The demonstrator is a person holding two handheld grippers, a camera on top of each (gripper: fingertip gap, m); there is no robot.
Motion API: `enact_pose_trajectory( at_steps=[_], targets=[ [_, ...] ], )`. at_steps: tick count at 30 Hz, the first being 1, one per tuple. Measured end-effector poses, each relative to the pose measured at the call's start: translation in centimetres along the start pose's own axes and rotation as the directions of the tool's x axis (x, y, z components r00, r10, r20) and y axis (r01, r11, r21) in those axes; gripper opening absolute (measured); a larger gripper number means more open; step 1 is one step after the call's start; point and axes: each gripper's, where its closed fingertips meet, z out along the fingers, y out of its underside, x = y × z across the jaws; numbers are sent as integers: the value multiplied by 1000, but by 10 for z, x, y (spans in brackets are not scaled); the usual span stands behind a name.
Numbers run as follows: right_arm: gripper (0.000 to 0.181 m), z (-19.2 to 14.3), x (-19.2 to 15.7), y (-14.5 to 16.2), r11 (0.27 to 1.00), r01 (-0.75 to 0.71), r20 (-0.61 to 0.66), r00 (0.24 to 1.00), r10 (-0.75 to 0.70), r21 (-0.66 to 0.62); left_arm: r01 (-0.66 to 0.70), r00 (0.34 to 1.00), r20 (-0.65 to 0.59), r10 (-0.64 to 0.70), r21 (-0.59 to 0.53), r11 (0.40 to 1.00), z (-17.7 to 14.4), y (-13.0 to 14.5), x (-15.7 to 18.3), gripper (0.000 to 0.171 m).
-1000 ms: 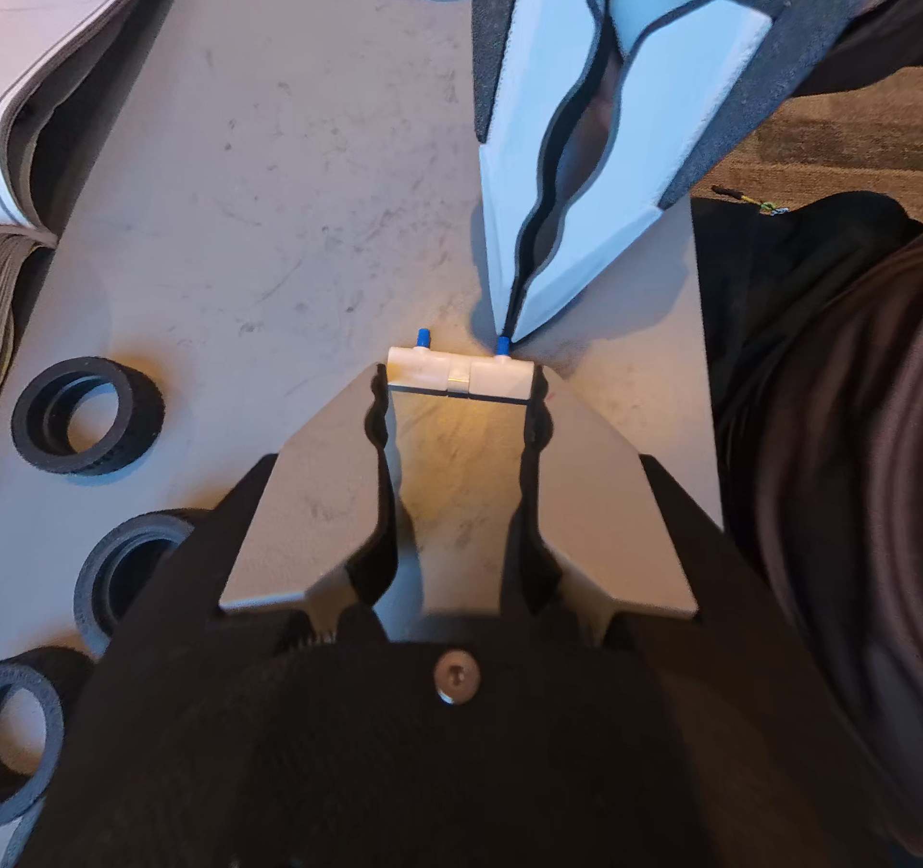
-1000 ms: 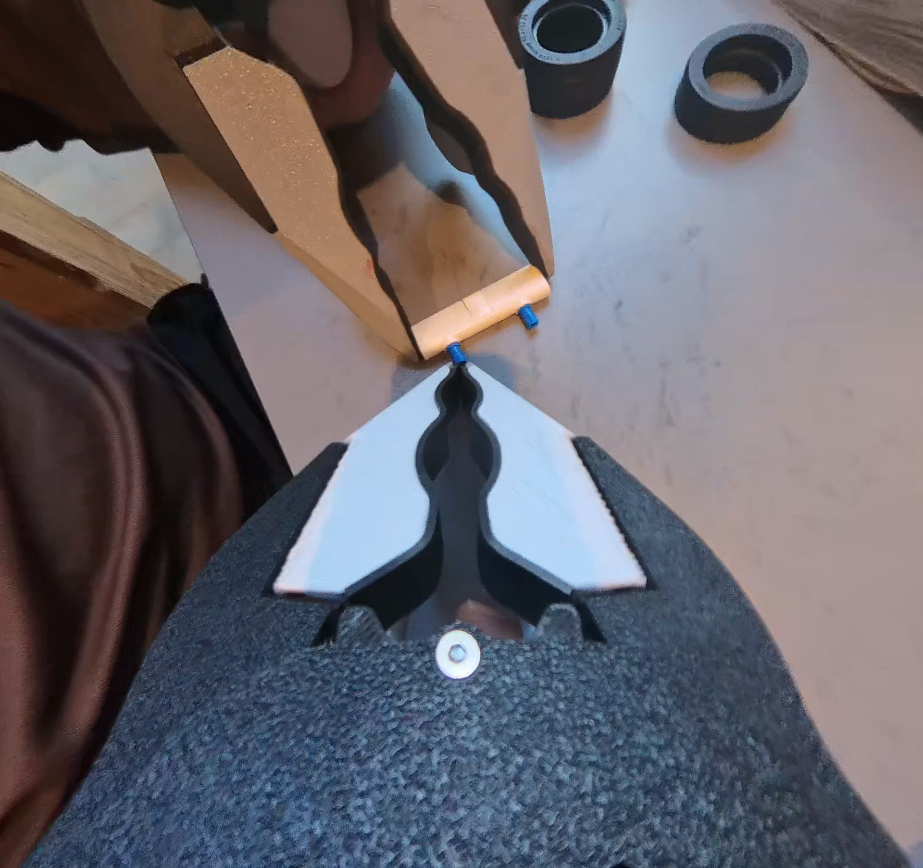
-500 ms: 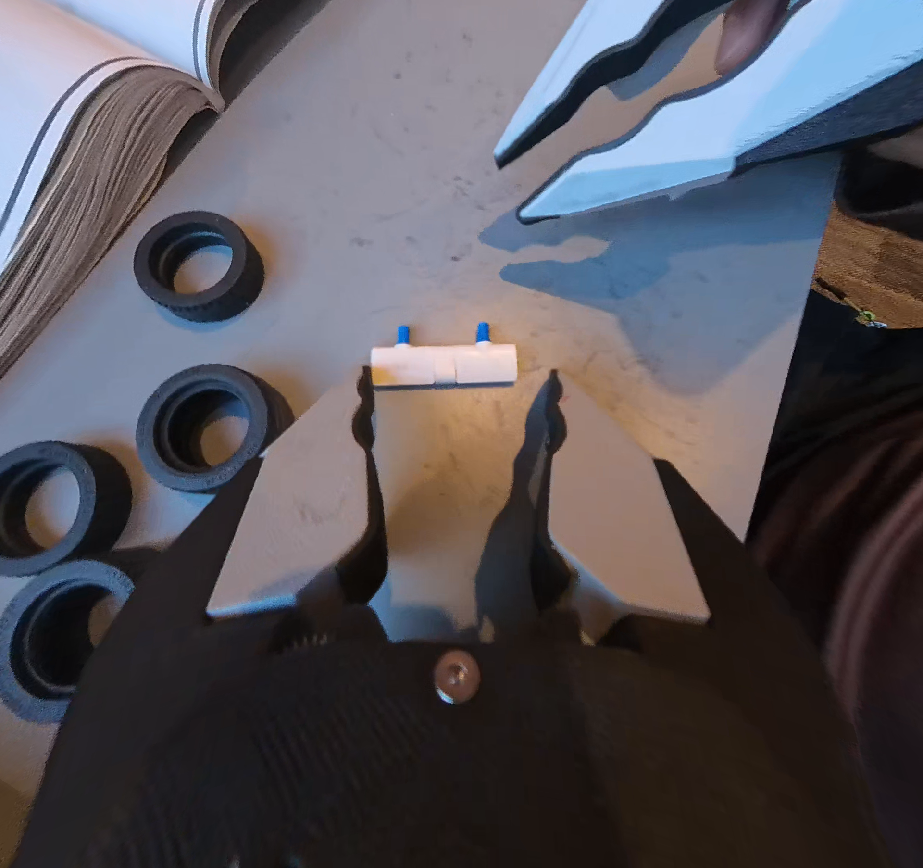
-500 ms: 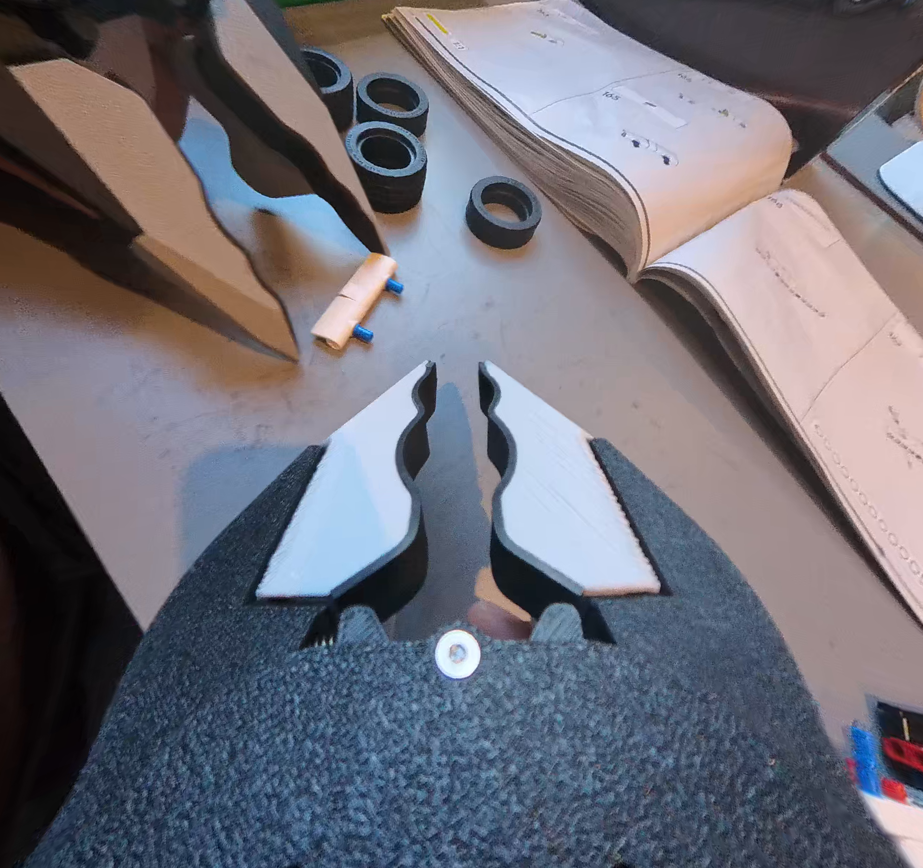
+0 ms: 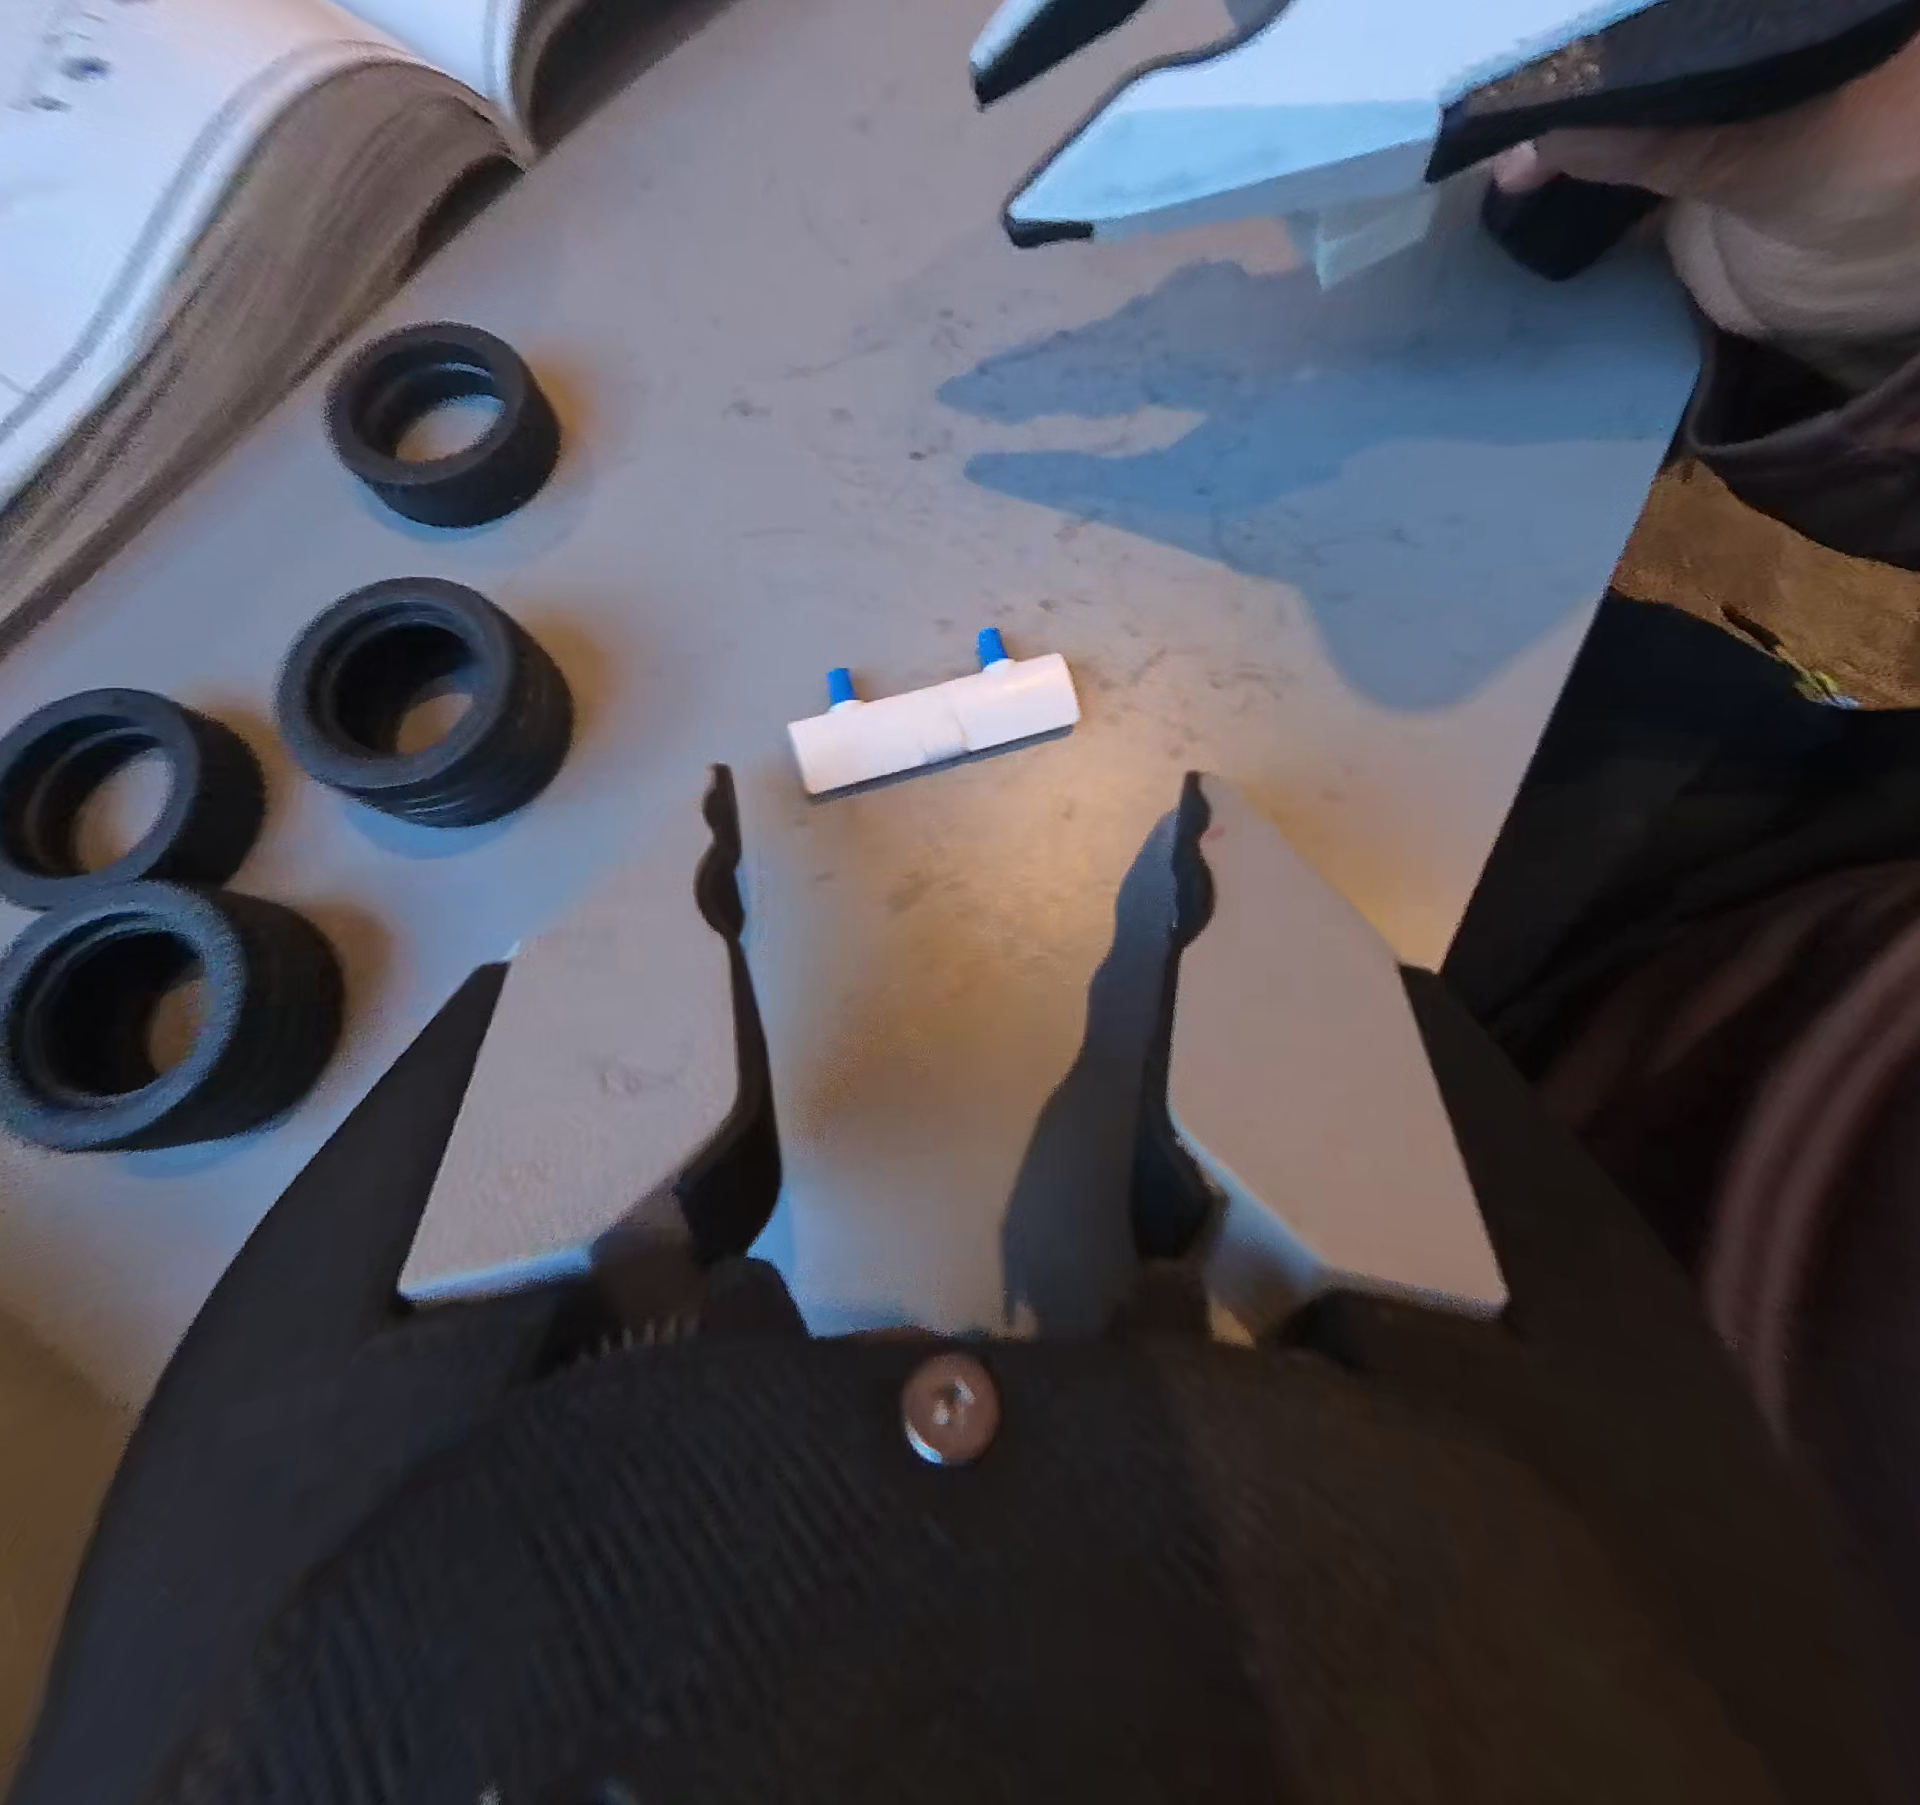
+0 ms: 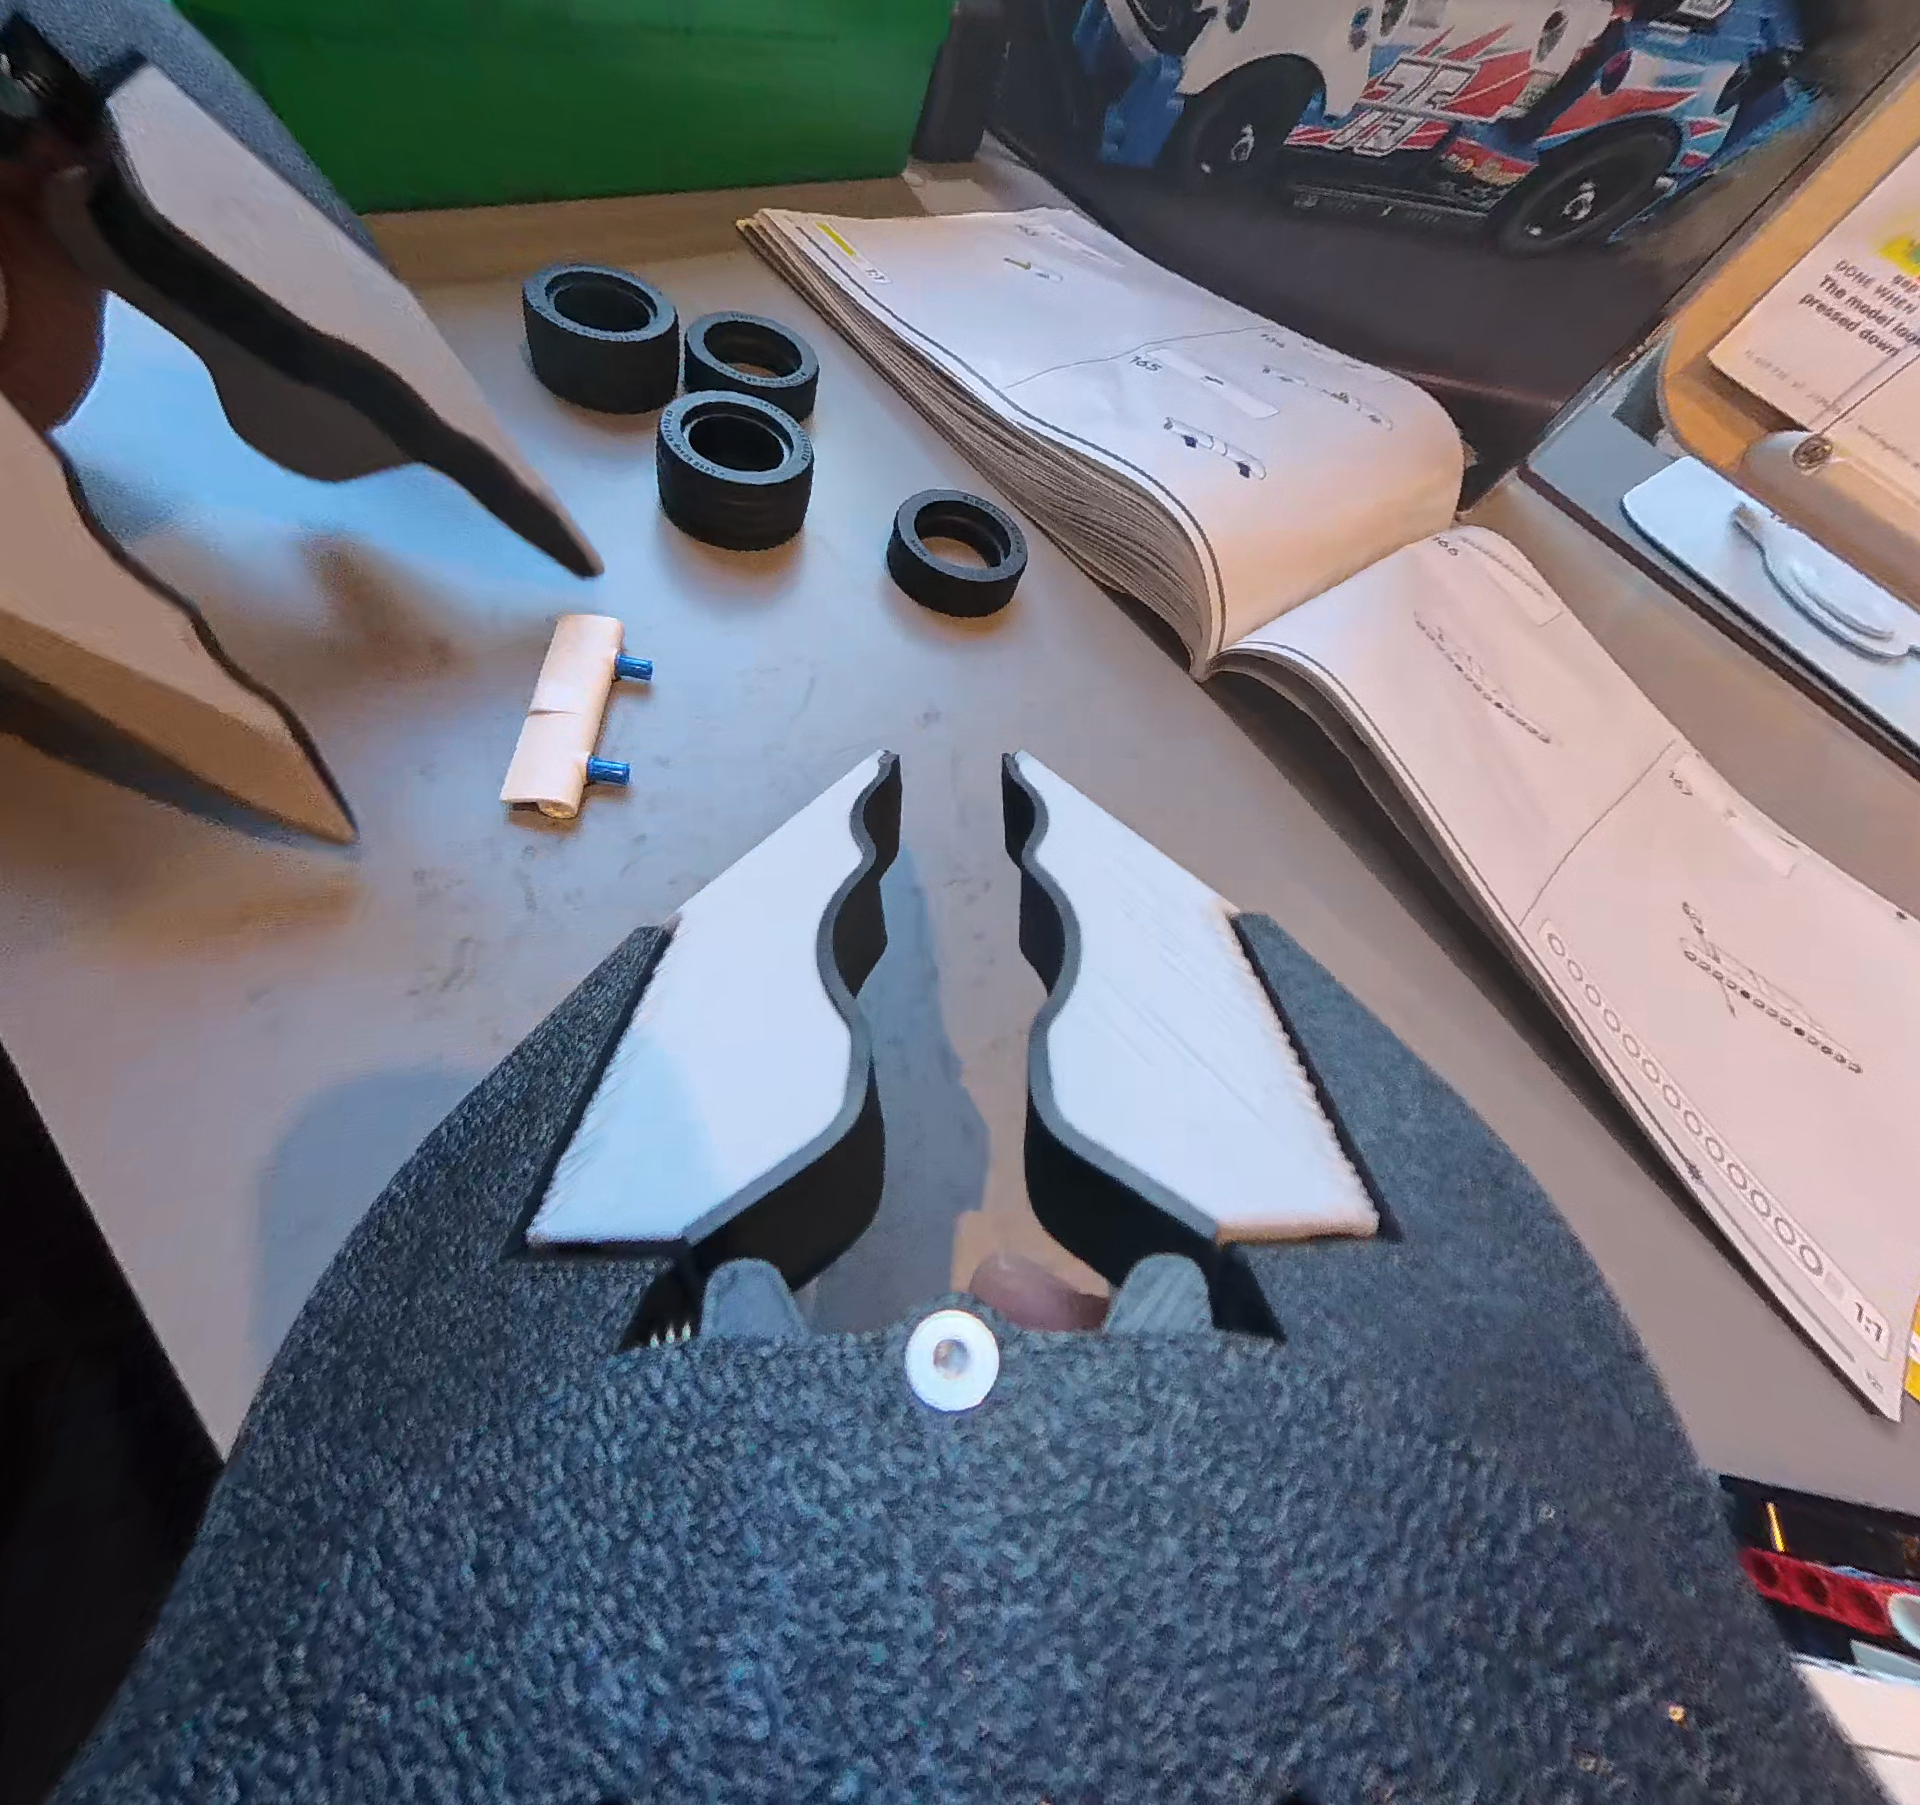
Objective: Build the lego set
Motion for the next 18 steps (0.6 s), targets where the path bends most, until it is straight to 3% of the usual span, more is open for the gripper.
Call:
enact_pose_trajectory(
  at_steps=[6,11,18],
  targets=[
    [20,3,-4,4,999,14,20,1000,-14,-31,-43,986,169,3,237,971,-30,-24,-36,81],
    [20,5,-8,6,999,12,53,999,-9,-49,-109,993,92,79,389,915,-49,-38,-26,64],
    [22,-1,-6,-1,1000,-26,67,997,25,9,-185,981,127,149,354,917,-43,-36,-20,61]
  ],
)
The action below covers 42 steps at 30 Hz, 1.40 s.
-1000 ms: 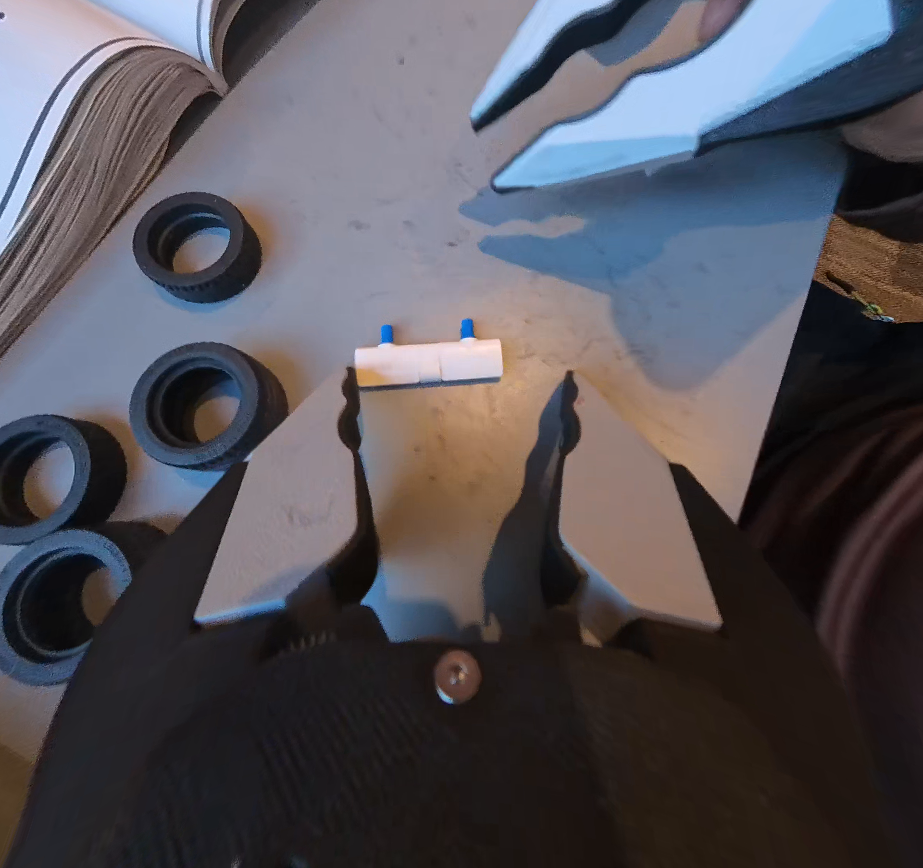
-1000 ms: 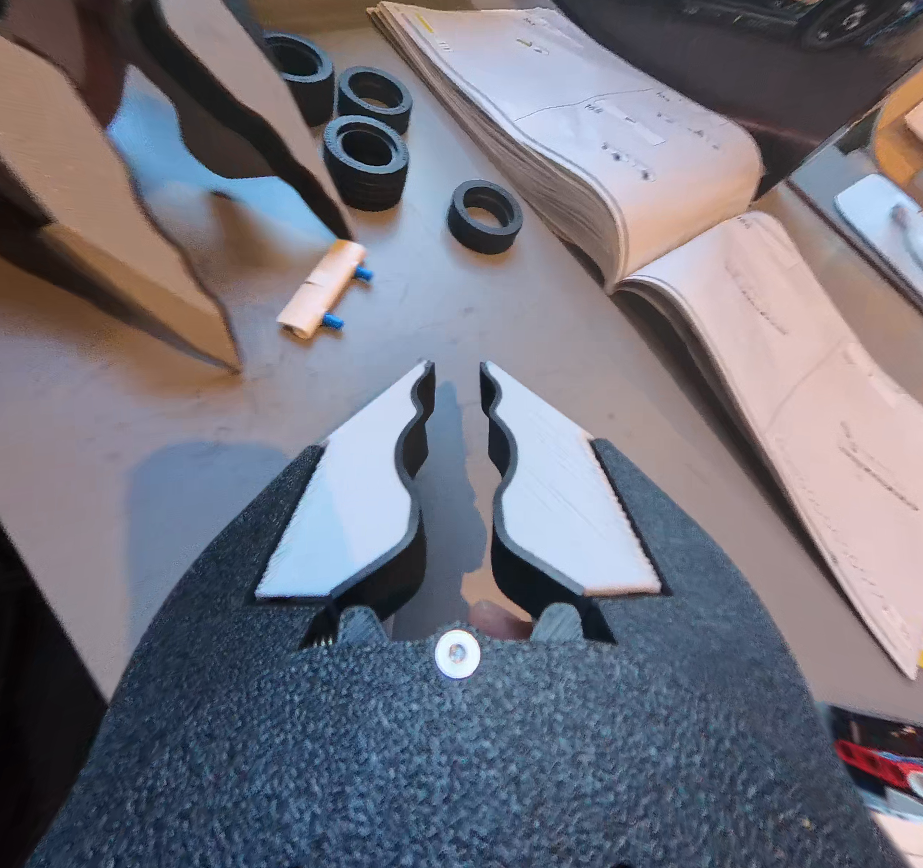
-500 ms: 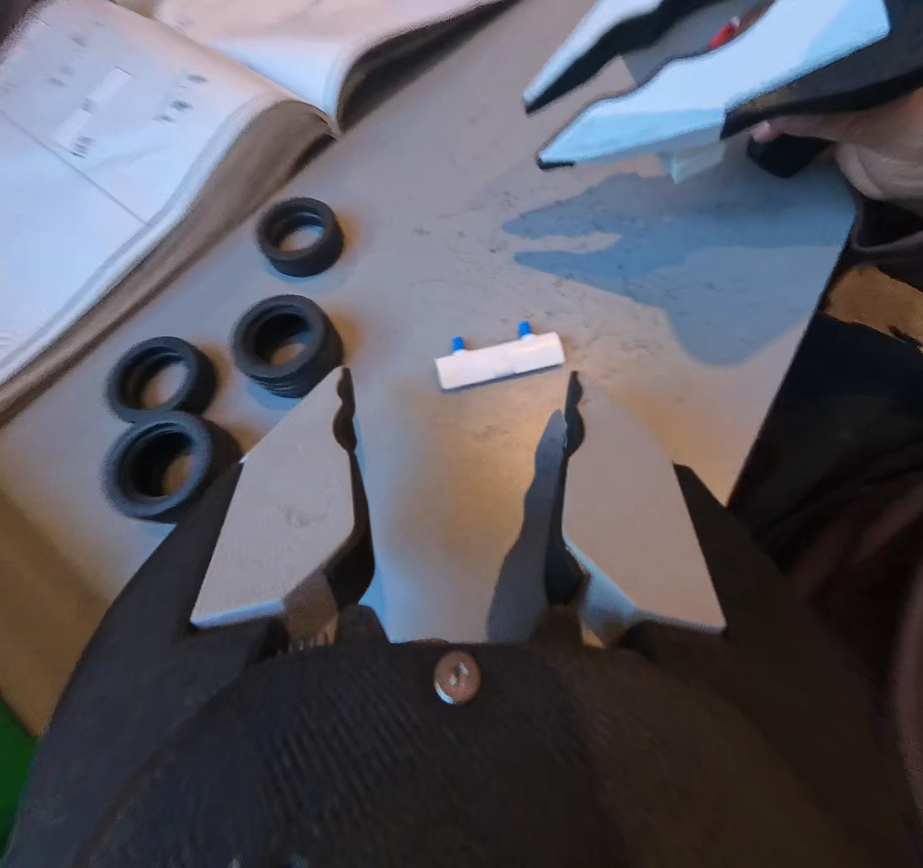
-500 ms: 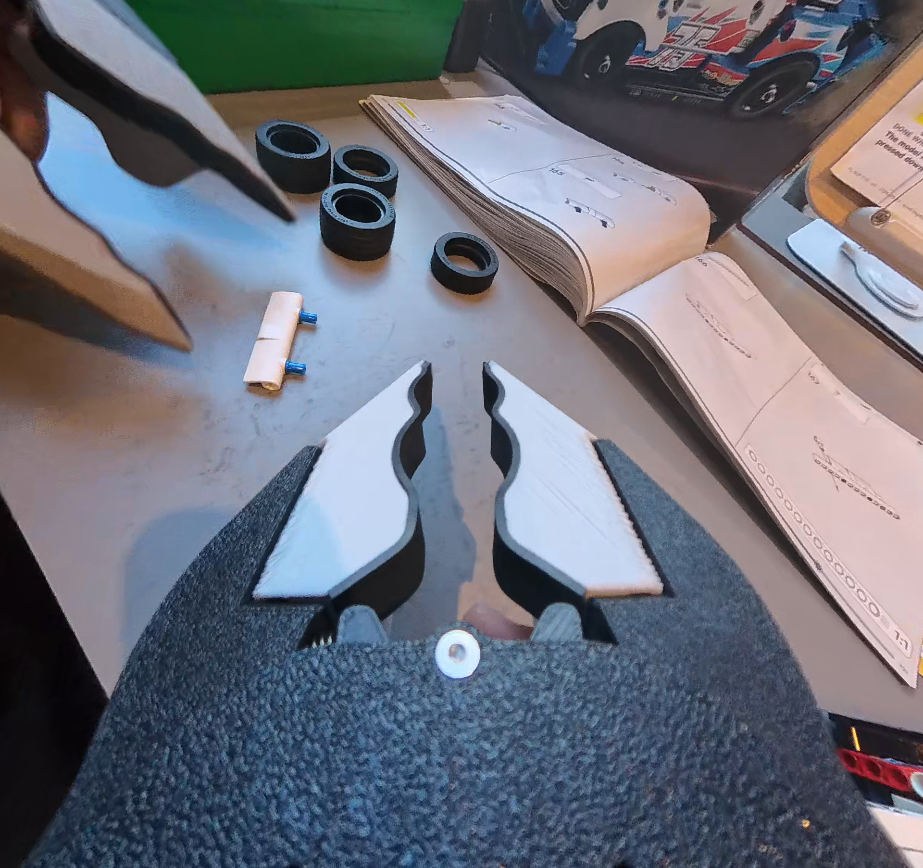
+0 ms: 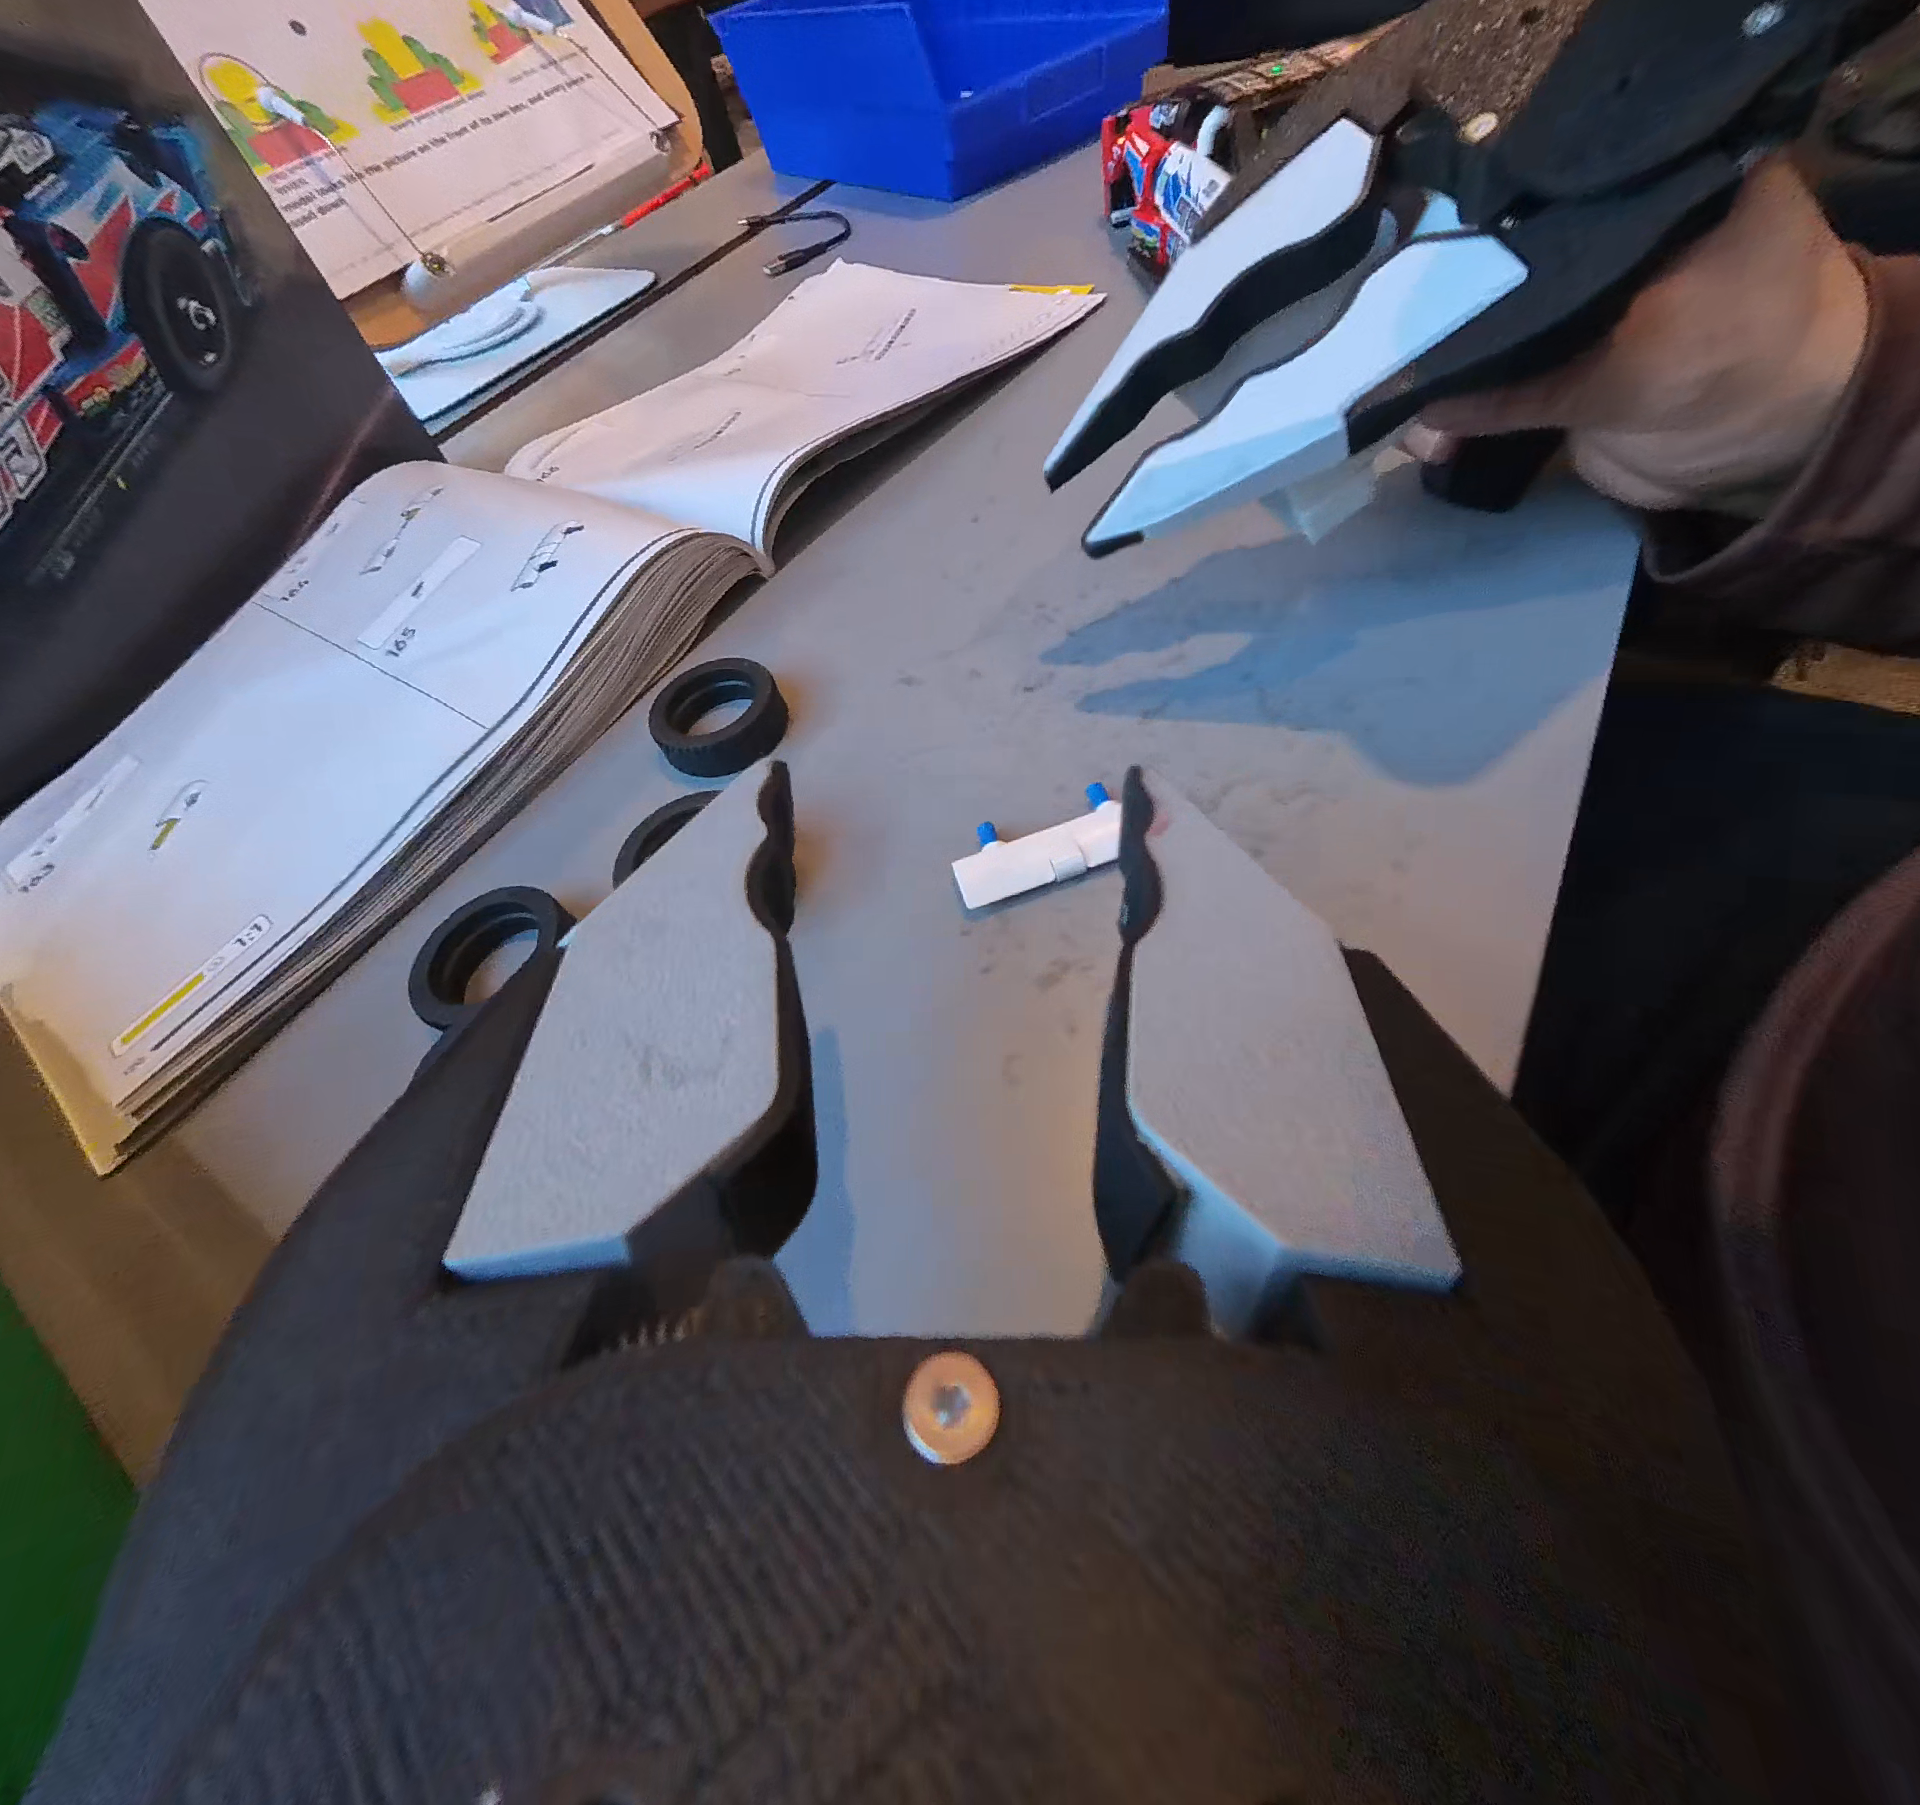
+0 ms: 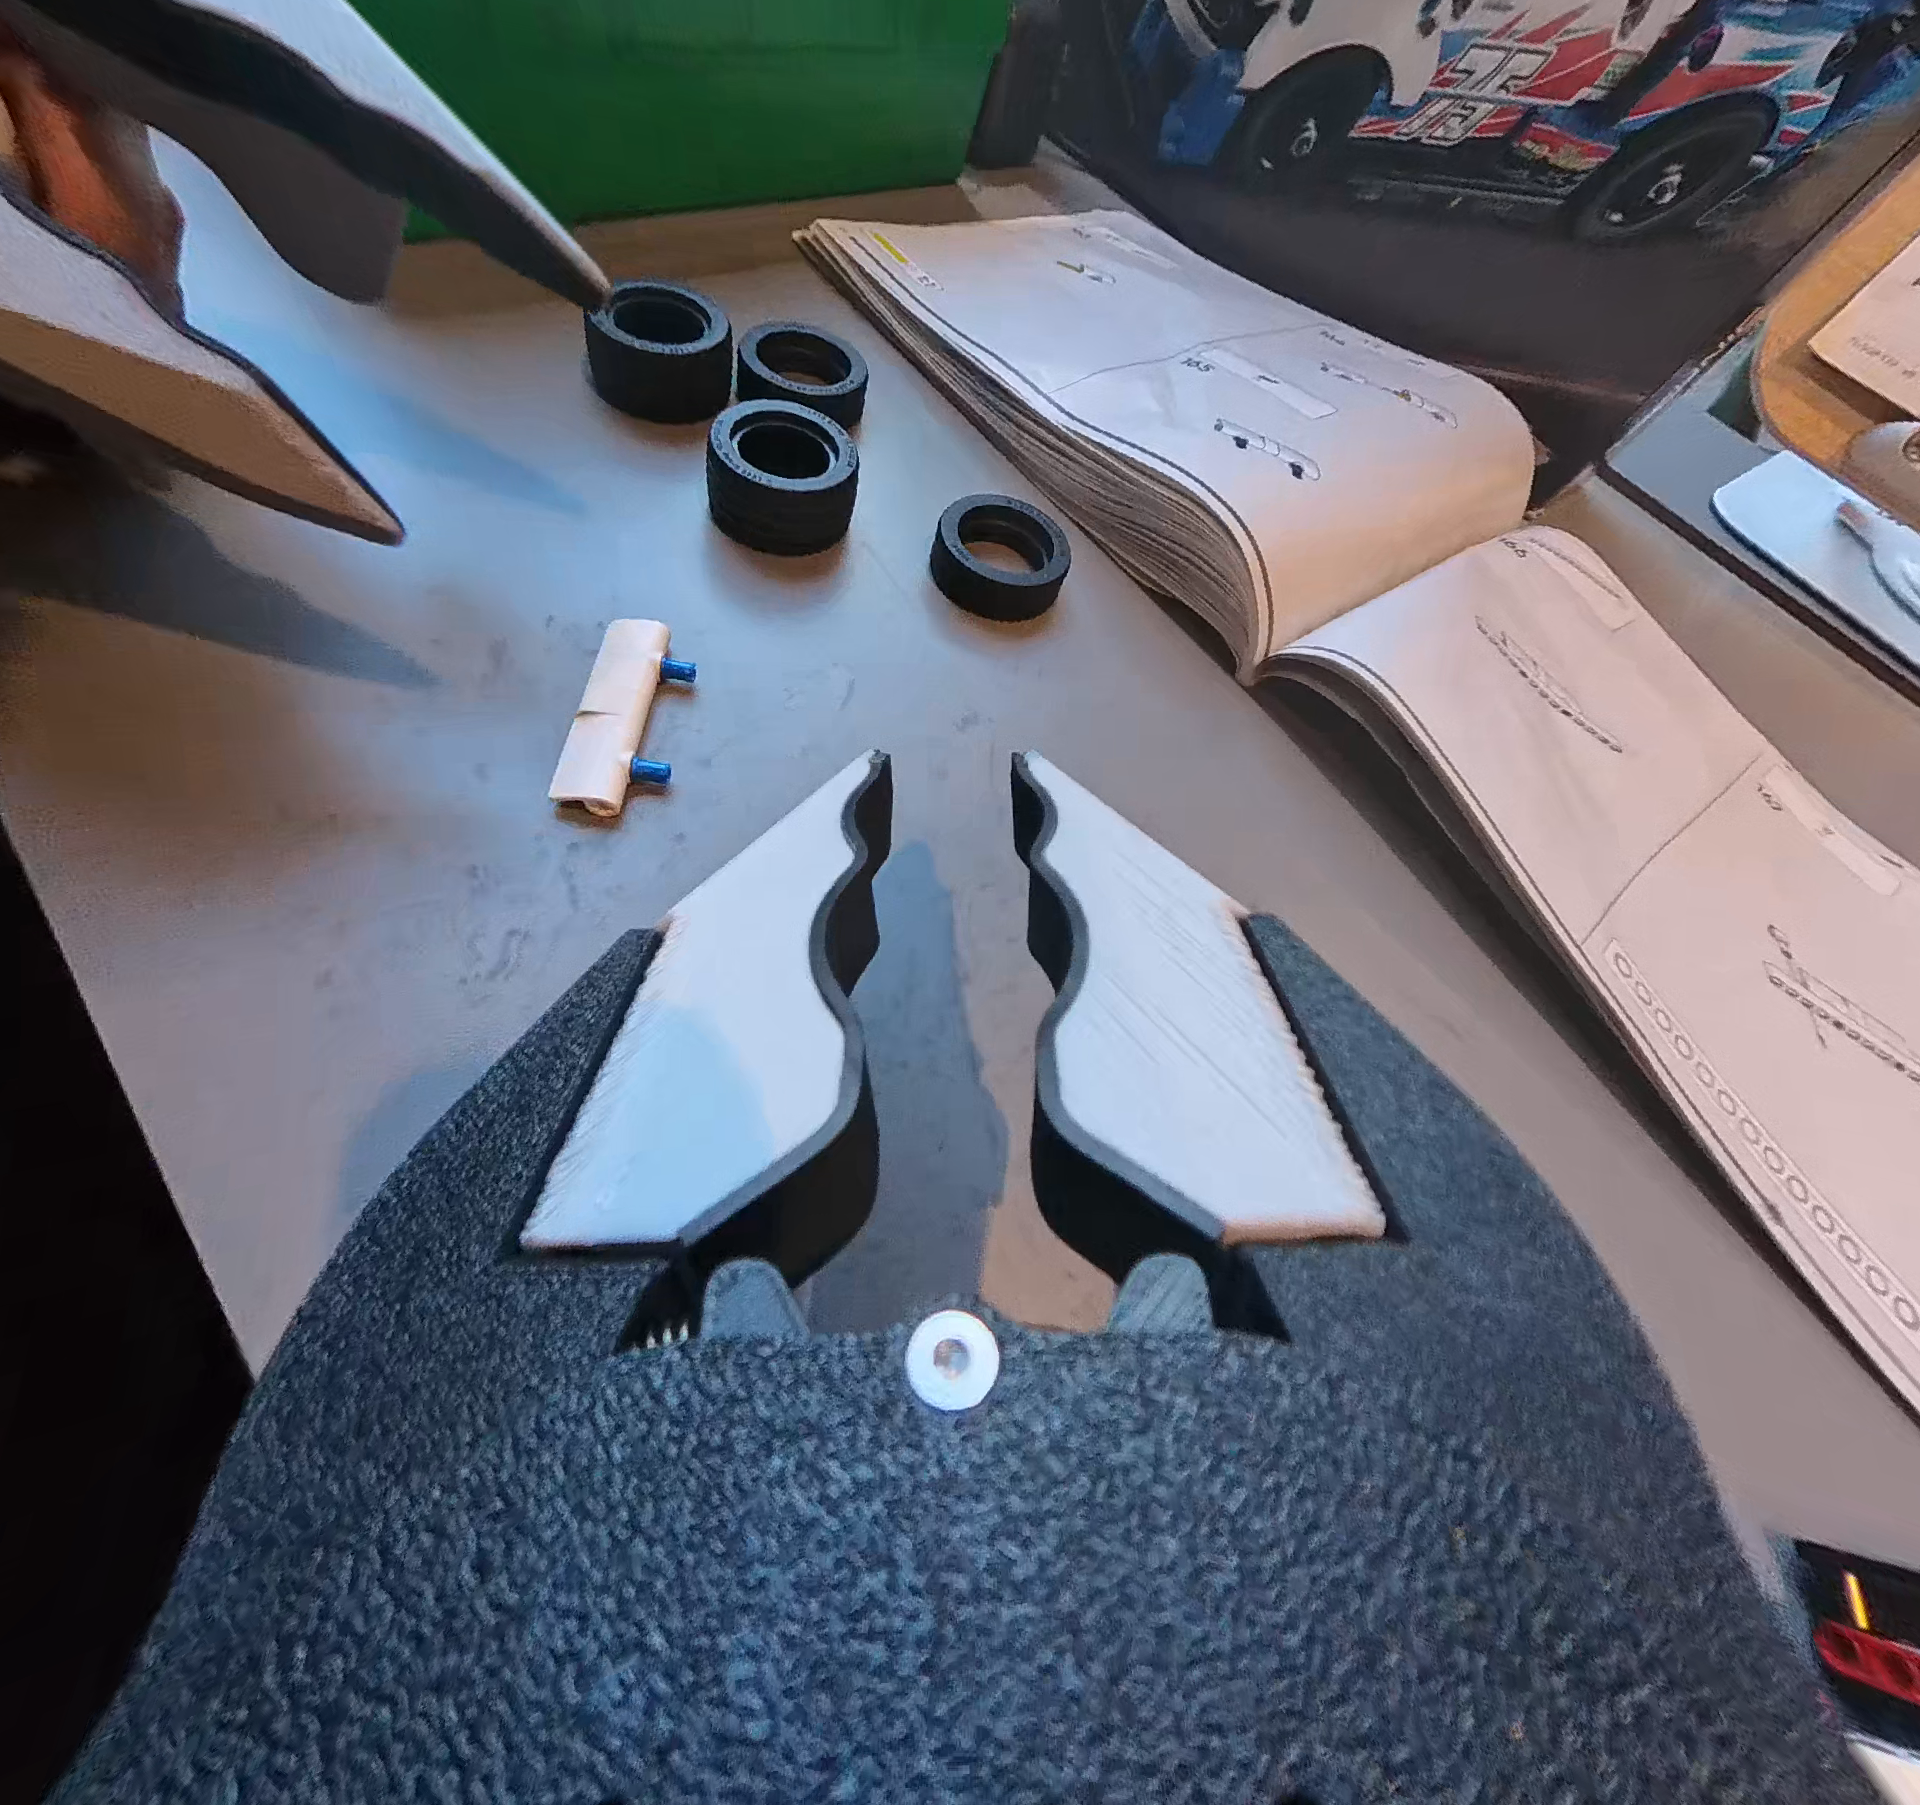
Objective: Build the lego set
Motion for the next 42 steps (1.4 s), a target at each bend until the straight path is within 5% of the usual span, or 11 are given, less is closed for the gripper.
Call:
enact_pose_trajectory(
  at_steps=[5,9,12,16,20,24,27,32,42],
  targets=[
    [19,-9,10,-13,984,-143,58,989,137,103,33,999,-2,-33,-5,999,1,1,-3,38],
    [19,-12,13,-19,964,-218,110,973,202,153,182,981,-50,-185,-67,981,6,10,-11,44],
    [20,-4,1,-21,974,-187,168,972,165,125,309,942,-137,-306,6,951,-2,0,-16,40],
    [28,10,-9,-27,982,-154,241,963,123,114,363,905,-270,-328,88,928,-16,-14,-12,51],
    [34,12,-9,-26,982,-163,244,960,136,95,393,874,-314,-371,8,919,-43,-8,-7,58],
    [34,16,-13,-22,991,-118,234,967,100,65,260,964,-83,-253,81,962,-67,4,-23,48],
    [34,20,-16,-18,997,-69,210,976,59,39,234,972,-12,-234,106,966,-76,6,-26,43],
    [34,23,-16,-15,999,-32,175,984,27,24,210,978,-18,-210,42,977,-71,16,-20,46],
    [40,26,-2,-28,989,-125,190,976,107,84,161,987,-23,-160,118,980,-45,-7,-18,47]
  ],
)
